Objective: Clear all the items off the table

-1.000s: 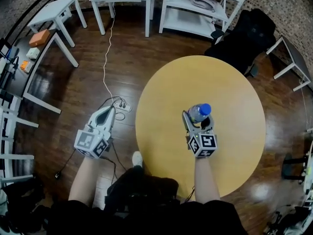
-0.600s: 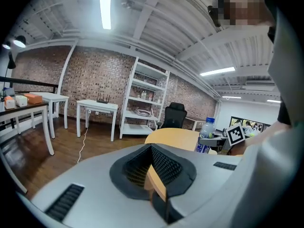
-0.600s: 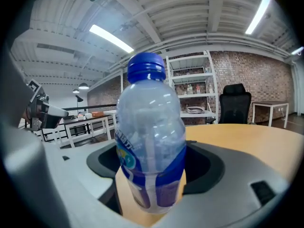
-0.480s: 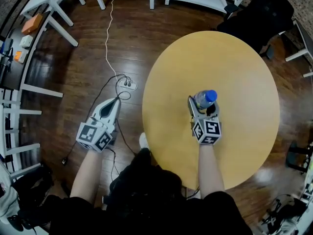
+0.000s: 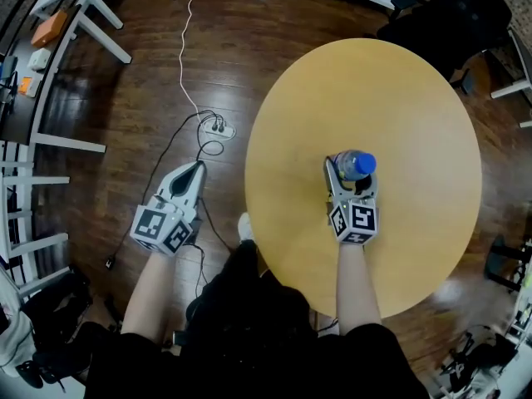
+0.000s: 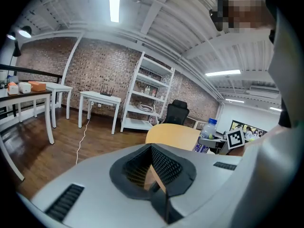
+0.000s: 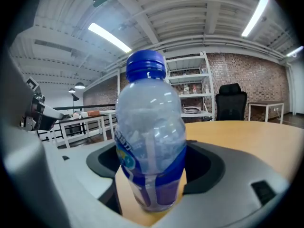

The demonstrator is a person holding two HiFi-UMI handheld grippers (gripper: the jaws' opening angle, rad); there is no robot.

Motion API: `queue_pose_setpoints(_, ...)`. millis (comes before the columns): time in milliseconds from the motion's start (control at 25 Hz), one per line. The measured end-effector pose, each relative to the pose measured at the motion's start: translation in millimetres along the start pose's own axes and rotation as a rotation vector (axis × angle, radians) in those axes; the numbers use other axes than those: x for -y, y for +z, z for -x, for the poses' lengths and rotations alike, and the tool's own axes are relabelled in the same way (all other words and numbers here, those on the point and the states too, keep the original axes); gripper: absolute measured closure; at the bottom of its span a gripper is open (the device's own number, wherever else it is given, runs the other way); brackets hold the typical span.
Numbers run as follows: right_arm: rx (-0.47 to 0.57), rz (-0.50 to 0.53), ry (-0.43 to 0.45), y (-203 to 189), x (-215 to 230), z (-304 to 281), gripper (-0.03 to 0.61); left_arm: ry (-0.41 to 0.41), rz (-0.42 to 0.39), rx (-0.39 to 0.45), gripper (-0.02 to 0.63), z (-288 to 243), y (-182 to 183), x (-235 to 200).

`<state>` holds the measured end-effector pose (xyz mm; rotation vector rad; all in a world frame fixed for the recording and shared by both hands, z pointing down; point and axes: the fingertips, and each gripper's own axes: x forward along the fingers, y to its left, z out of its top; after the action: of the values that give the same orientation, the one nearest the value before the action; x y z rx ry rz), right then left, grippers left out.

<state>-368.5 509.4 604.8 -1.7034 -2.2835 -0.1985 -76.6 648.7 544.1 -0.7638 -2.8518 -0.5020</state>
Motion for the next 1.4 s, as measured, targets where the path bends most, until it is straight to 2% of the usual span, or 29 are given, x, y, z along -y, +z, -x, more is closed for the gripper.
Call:
queue_pose_setpoints(200, 0.003, -0.05, 0.022, 0, -2, 1, 0.167, -0.004, 0.01, 0.018, 0.614, 2, 6, 0)
queue_pose_setpoints(520, 0.012, -0.019, 0.049, 13, -11, 25, 0.167, -0.017, 0.005, 0.066, 0.614, 10, 23, 7)
queue_pose_setpoints(680, 0.036, 0.006, 0.037, 31, -9, 53, 0.167, -0.039, 0.009, 0.099, 0.614, 11, 39, 17)
queue_pose_setpoints(800, 0.074, 0.024, -0.01, 60, 10, 82, 0.167, -0.082, -0.004, 0.125, 0.614, 3, 58, 39)
queue_pose_setpoints(840, 0.098, 0.039, -0.036, 73, 19, 92, 0.176, -0.102, -0.01, 0.142, 0.614, -5, 68, 47)
queue_pose_setpoints(880, 0.124, 0.058, -0.063, 87, 25, 102, 0.23, -0.123, -0.015, 0.161, 0.614, -11, 77, 55)
queue_pose_setpoints(920, 0.151, 0.076, -0.086, 99, 29, 114, 0.253, -0.142, -0.018, 0.18, 0.614, -16, 85, 62)
queue_pose_setpoints(960, 0.178, 0.087, -0.104, 109, 32, 126, 0.255, -0.161, -0.021, 0.197, 0.614, -19, 91, 69)
queue_pose_setpoints(1040, 0.236, 0.085, -0.131, 127, 37, 151, 0.328, -0.195, -0.03, 0.224, 0.614, -22, 102, 85)
queue_pose_setpoints(1240, 0.336, 0.045, -0.187, 156, 55, 211, 0.328, -0.26, -0.053, 0.275, 0.614, -24, 123, 133)
queue_pose_setpoints(1320, 0.368, 0.035, -0.208, 161, 60, 233, 0.367, -0.282, -0.055, 0.291, 0.614, -21, 126, 149)
queue_pose_setpoints(1400, 0.39, 0.026, -0.221, 164, 66, 251, 0.371, -0.305, -0.05, 0.299, 0.614, -18, 126, 164)
